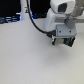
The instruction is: Open the kcup holder, insert the kcup into the holder, and close the kcup holder
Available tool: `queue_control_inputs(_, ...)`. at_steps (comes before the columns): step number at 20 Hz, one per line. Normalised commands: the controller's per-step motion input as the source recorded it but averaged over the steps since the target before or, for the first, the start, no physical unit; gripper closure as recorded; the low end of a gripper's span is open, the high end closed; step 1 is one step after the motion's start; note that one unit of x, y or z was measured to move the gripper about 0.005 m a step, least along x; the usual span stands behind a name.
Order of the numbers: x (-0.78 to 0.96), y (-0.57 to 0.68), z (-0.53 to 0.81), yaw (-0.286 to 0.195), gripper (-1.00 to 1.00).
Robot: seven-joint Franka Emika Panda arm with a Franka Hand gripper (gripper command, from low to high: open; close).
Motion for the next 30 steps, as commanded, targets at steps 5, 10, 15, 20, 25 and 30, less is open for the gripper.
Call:
queue_control_inputs(5, -0.63, 0.50, 0.03, 0.090, -1.00)
queue_control_inputs(10, -0.75, 0.51, 0.01, 0.073, -1.00)
queue_control_inputs(15, -0.85, 0.49, -0.01, 0.047, -1.00)
queue_control_inputs(20, -0.94, 0.41, -0.03, 0.050, -1.00)
queue_control_inputs(25, -0.85, 0.43, 0.00, 0.060, -1.00)
queue_control_inputs(30, -0.41, 0.40, 0.32, 0.086, -1.00)
